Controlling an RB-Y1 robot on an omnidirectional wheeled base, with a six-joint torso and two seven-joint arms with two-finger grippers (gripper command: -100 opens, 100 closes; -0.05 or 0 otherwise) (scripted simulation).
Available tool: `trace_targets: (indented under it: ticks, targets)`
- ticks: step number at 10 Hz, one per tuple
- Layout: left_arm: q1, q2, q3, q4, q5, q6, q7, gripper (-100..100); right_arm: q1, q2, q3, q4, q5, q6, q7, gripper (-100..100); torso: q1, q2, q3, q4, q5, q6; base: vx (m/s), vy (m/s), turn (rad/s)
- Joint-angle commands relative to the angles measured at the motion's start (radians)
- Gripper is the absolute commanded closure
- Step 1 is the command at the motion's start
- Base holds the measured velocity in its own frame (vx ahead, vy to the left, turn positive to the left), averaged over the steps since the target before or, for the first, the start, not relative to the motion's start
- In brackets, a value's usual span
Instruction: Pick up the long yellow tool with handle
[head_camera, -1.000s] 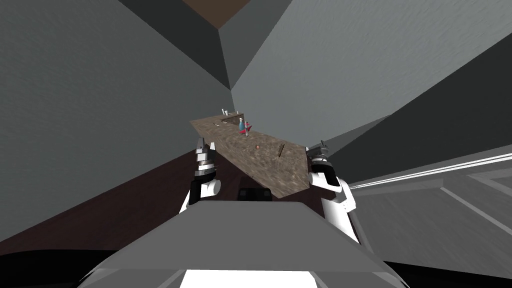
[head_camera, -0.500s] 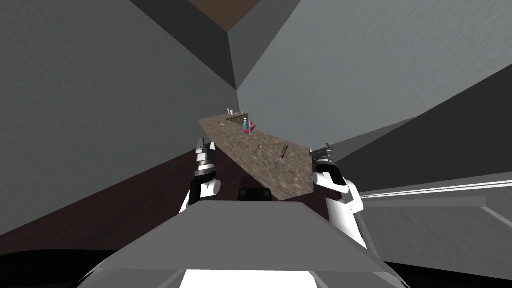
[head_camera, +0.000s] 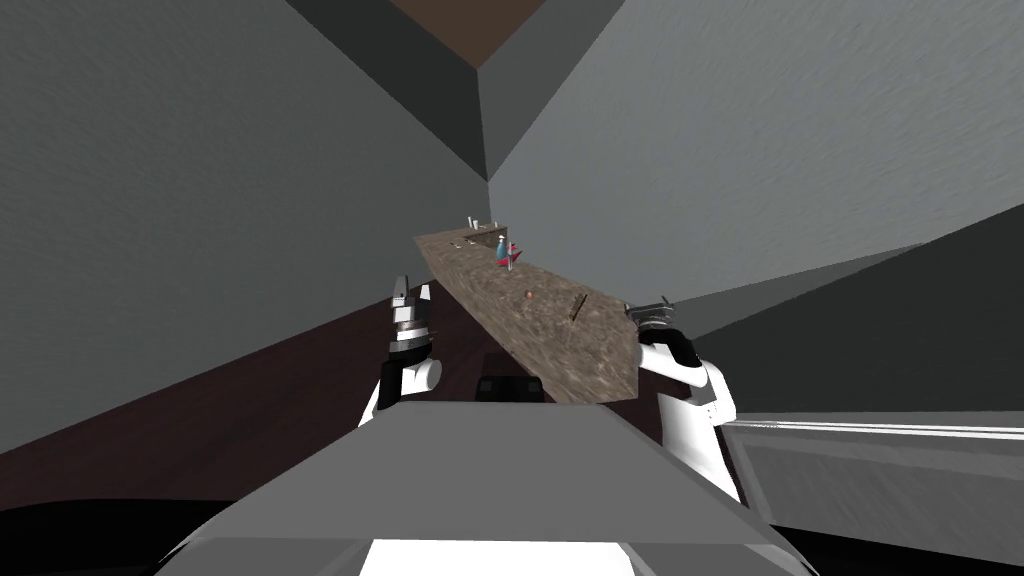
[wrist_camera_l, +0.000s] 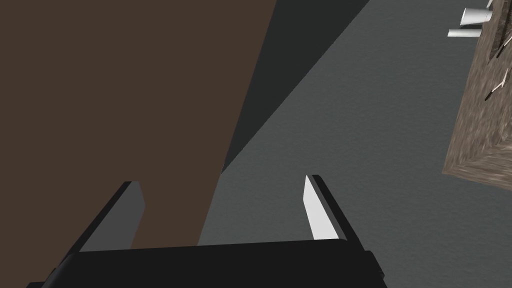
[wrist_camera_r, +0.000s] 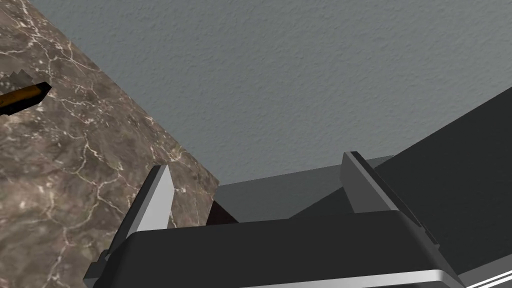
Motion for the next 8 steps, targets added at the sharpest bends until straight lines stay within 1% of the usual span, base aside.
trace_targets:
  ticks: [1, 2, 3, 4, 5, 6, 7, 8]
  targets:
    - [0.000, 0.000, 0.000, 0.000, 0.000, 0.000, 0.000, 0, -0.003, -0.009, -0.016, 0.023, -0.012, 0.050, -0.050, -100, 0.000, 0.000, 0.000, 0.000, 0.000, 0.000, -0.011, -0.015, 0.199]
    - [0.000, 0.000, 0.000, 0.000, 0.000, 0.000, 0.000, 0, -0.003, -0.009, -0.016, 0.023, -0.012, 0.050, -0.065, -100, 0.000, 0.000, 0.000, 0.000, 0.000, 0.001, -0.004, -0.006, 0.030]
    - [0.000, 0.000, 0.000, 0.000, 0.000, 0.000, 0.000, 0, -0.016, -0.023, -0.050, 0.053, -0.031, 0.102, -0.101, -100, 0.000, 0.000, 0.000, 0.000, 0.000, 0.001, -0.003, -0.009, 0.211]
    - [0.000, 0.000, 0.000, 0.000, 0.000, 0.000, 0.000, 0, -0.016, -0.023, -0.050, 0.053, -0.031, 0.126, -0.125, -100, 0.000, 0.000, 0.000, 0.000, 0.000, 0.000, -0.008, -0.018, 0.233]
    - [0.000, 0.000, 0.000, 0.000, 0.000, 0.000, 0.000, 0, -0.016, -0.023, -0.050, 0.053, -0.031, 0.126, -0.141, -100, 0.000, 0.000, 0.000, 0.000, 0.000, 0.001, -0.005, -0.007, 0.048]
    - [0.000, 0.000, 0.000, 0.000, 0.000, 0.000, 0.000, 0, -0.027, -0.038, -0.084, 0.082, -0.051, 0.174, -0.177, -100, 0.000, 0.000, 0.000, 0.000, 0.000, 0.001, 0.010, -0.010, 0.339]
    - [0.000, 0.000, 0.000, 0.000, 0.000, 0.000, 0.000, 0, -0.027, -0.038, -0.084, 0.082, -0.051, 0.204, -0.205, -100, 0.000, -0.001, 0.000, 0.000, 0.000, 0.000, -0.011, -0.022, 0.171]
    - [0.000, 0.000, 0.000, 0.000, 0.000, 0.000, 0.000, 0, -0.027, -0.038, -0.084, 0.082, -0.051, 0.204, -0.219, -100, -0.001, 0.000, 0.000, 0.000, 0.000, 0.001, 0.000, 0.000, 0.000]
